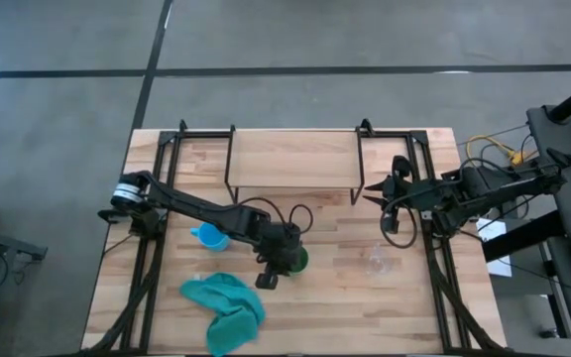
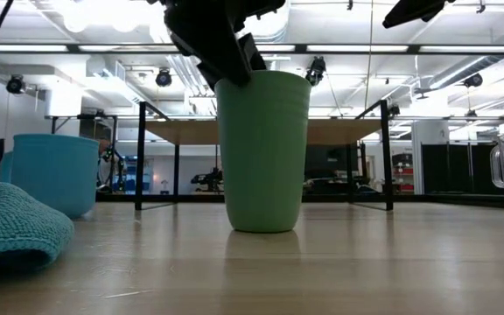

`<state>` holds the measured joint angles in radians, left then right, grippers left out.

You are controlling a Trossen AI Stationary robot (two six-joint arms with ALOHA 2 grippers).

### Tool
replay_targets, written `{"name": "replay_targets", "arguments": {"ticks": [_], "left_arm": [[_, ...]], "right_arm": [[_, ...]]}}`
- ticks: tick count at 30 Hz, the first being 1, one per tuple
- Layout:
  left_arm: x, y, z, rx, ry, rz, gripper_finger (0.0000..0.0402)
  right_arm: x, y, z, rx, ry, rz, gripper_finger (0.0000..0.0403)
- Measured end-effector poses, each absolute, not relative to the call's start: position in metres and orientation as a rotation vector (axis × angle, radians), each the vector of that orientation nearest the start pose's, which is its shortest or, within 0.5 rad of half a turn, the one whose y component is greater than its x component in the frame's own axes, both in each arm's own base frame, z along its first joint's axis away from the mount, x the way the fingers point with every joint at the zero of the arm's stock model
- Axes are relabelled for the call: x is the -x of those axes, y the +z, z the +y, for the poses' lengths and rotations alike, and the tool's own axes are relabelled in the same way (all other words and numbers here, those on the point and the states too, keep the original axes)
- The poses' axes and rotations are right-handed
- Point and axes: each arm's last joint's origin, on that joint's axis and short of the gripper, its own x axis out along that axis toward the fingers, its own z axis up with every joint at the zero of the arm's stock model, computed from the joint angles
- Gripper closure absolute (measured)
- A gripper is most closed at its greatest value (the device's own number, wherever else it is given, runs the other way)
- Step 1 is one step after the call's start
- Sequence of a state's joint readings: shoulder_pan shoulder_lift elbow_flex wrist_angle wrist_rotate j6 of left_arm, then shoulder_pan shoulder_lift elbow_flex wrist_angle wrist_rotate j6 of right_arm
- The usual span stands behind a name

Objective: Stack small to large cups/mugs on shelf
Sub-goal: Put the green cup on the shelf

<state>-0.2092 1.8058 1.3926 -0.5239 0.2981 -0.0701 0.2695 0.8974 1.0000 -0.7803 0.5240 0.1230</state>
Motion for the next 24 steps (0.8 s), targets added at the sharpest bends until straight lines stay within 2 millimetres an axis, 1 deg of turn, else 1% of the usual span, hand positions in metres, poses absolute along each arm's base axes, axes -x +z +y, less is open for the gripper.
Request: {"name": "replay_targets", "arguments": {"ticks": [6,8,12,16,19,22,24], "left_arm": [[-0.376,0.238,-0.088,0.102,-0.436,0.966,0.0345],[-0.376,0.238,-0.088,0.1,-0.434,0.966,0.0353],[-0.376,0.239,-0.087,0.089,-0.42,0.957,0.0389],[-0.376,0.244,-0.087,0.085,-0.408,0.953,0.0394],[-0.375,0.254,-0.085,0.065,-0.366,0.985,0.0399],[-0.371,0.274,-0.083,0.037,-0.307,1.034,0.0401],[-0.368,0.294,-0.081,0.004,-0.256,1.051,0.0401]], "right_arm": [[-0.163,0.336,0.03,0.144,-0.282,0.609,0.0314],[-0.163,0.336,0.03,0.145,-0.282,0.61,0.0314],[-0.163,0.337,0.03,0.145,-0.282,0.609,0.0314],[-0.163,0.336,0.03,0.148,-0.281,0.61,0.0314],[-0.163,0.337,0.03,0.148,-0.281,0.61,0.0314],[-0.163,0.337,0.03,0.148,-0.281,0.61,0.0314],[-0.163,0.337,0.03,0.148,-0.28,0.61,0.0314]]}}
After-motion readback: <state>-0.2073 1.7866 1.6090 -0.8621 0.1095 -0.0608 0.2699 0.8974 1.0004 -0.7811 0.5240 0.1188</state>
